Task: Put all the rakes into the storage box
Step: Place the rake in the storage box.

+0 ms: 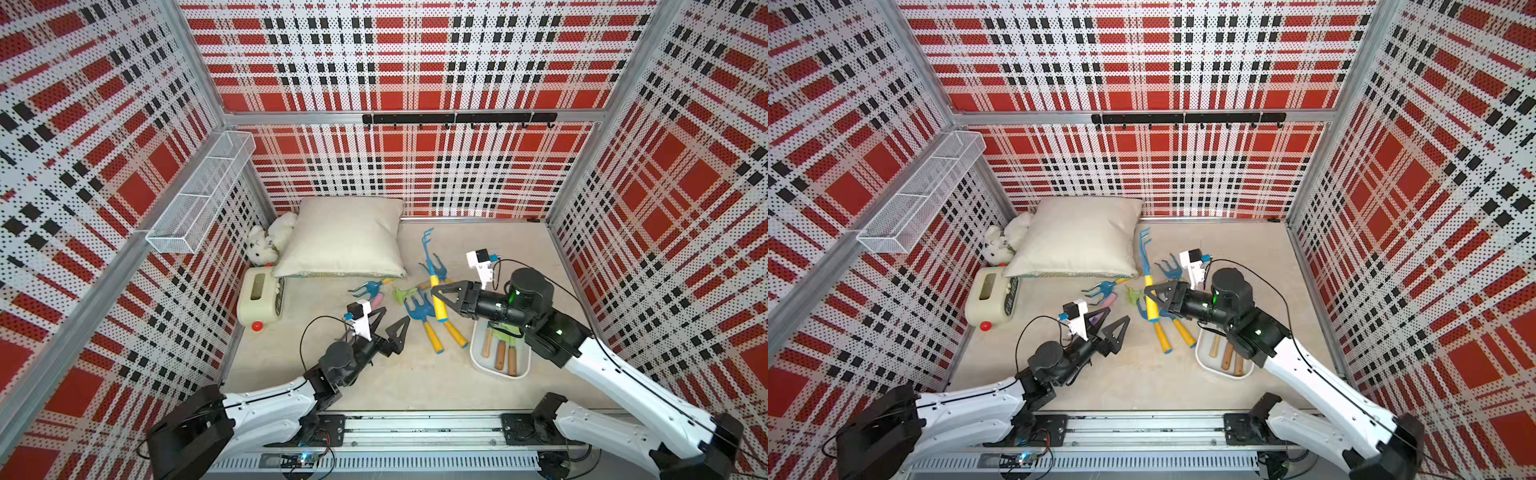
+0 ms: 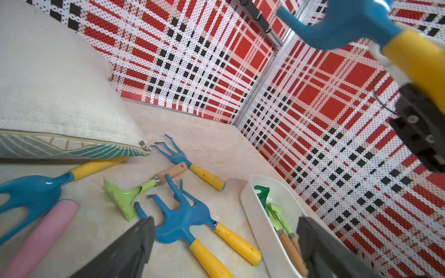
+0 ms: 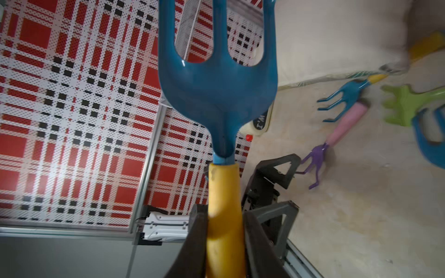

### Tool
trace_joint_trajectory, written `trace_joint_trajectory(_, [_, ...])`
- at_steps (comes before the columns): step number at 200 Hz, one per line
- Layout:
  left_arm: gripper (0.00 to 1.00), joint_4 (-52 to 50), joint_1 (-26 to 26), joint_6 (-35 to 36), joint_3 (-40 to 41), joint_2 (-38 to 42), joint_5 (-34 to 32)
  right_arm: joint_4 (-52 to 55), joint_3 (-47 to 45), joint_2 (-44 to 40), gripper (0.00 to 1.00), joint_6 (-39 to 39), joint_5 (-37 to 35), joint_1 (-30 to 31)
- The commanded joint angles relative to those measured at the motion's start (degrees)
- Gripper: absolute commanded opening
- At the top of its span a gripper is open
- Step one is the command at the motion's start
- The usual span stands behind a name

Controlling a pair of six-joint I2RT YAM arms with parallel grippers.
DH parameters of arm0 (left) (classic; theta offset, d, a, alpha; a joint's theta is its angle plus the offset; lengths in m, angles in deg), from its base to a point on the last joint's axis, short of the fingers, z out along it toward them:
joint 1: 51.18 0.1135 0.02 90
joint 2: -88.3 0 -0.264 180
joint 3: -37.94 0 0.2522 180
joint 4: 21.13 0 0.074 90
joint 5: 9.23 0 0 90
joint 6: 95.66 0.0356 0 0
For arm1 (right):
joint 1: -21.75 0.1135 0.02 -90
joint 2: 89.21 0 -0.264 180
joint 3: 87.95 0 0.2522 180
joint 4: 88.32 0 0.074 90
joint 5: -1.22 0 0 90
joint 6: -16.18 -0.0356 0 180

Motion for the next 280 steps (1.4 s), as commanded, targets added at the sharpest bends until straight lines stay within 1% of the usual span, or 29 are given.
trace_joint_trajectory(1, [0.96,-9.8,1.1,-4.6,-2.6,-0.2,-3.8,19.1,-0.8,-4.6,0.00,7.3,-15.9,0.1])
trace_joint_trajectory(27, [0.95,-16.8,3.6,-9.9,-2.7,1.3,-4.3,28.2,-4.5,-9.5,0.00,1.9,-27.0,0.1])
trace_joint_trajectory(50, [0.94,-22.2,6.5,-12.4,-2.3,4.1,-3.0,34.6,-7.2,-11.8,0.00,-3.4,-33.4,0.1])
trace_joint_trajectory(74, [0.93,-29.4,7.8,-14.0,-2.1,7.6,-5.0,40.5,-8.2,-11.1,0.00,-6.1,-41.0,0.1])
trace_joint_trajectory(95, [0.93,-34.7,9.1,-15.1,-1.8,10.1,-6.7,41.5,-10.2,-8.9,0.00,-6.4,-45.2,0.0])
trace_joint_trajectory(104, [0.94,-36.0,10.1,-15.5,-1.7,10.6,-6.5,40.8,-11.3,-7.6,0.00,-6.1,-45.8,-0.3])
trace_joint_trajectory(129, [0.94,-38.0,13.2,-16.0,-1.9,10.2,-4.3,36.9,-13.5,-2.7,0.00,-2.9,-44.6,-3.3])
trace_joint_trajectory(152, [0.95,-39.4,15.4,-15.6,-2.9,8.0,-3.1,34.0,-14.6,1.5,0.00,0.3,-41.9,-5.9])
trace_joint_trajectory(187, [0.96,-40.3,17.7,-13.8,-5.7,2.9,-1.9,30.7,-16.7,6.1,0.00,2.8,-39.1,-7.7])
trace_joint_trajectory(196, [0.97,-40.5,18.0,-13.1,-6.7,1.1,-1.6,30.5,-16.8,6.7,0.16,3.2,-38.5,-7.7])
trace_joint_trajectory(200, [0.97,-40.8,18.1,-12.8,-7.2,0.4,-1.6,30.5,-16.8,6.7,0.24,3.4,-38.5,-7.8])
trace_joint_trajectory(206, [0.97,-41.3,18.2,-12.5,-8.0,-0.9,-1.6,30.6,-16.9,6.6,0.44,3.5,-38.5,-7.7])
trace_joint_trajectory(207, [0.97,-41.4,18.2,-12.4,-8.1,-1.0,-1.7,30.6,-16.9,6.6,0.45,3.6,-38.5,-7.7])
trace_joint_trajectory(212, [0.97,-41.8,18.2,-11.9,-9.0,-2.0,-1.7,30.7,-17.0,6.2,0.65,3.6,-38.6,-7.7])
trace_joint_trajectory(215, [0.97,-42.2,18.2,-11.7,-9.4,-2.6,-1.7,30.8,-17.1,5.8,0.73,3.5,-38.7,-7.7])
trace_joint_trajectory(219, [0.97,-42.7,18.2,-11.5,-10.0,-3.3,-1.9,31.0,-17.1,5.3,0.80,3.5,-38.9,-7.8])
trace_joint_trajectory(222, [0.97,-43.0,18.2,-11.4,-10.5,-3.8,-2.1,31.2,-17.1,5.0,0.83,3.5,-39.0,-7.8])
trace_joint_trajectory(229, [0.97,-43.7,18.3,-11.0,-11.4,-5.0,-2.4,31.6,-17.0,4.0,0.95,3.7,-39.1,-7.8])
trace_joint_trajectory(233, [0.97,-44.0,18.3,-10.7,-11.9,-5.6,-2.6,31.9,-16.9,3.5,0.97,3.8,-39.2,-7.8])
trace_joint_trajectory(240, [0.97,-44.3,18.3,-10.3,-12.7,-6.5,-2.7,32.4,-16.5,2.7,0.99,4.1,-39.2,-7.8])
trace_joint_trajectory(266, [0.97,-45.6,18.5,-8.3,-15.2,-9.2,-3.2,34.6,-14.7,-0.4,1.00,5.3,-39.7,-7.8])
trace_joint_trajectory(280, [0.95,-47.1,18.7,-7.0,-16.9,-11.0,-4.0,33.7,-14.0,-2.3,1.00,8.1,-38.0,-7.8])
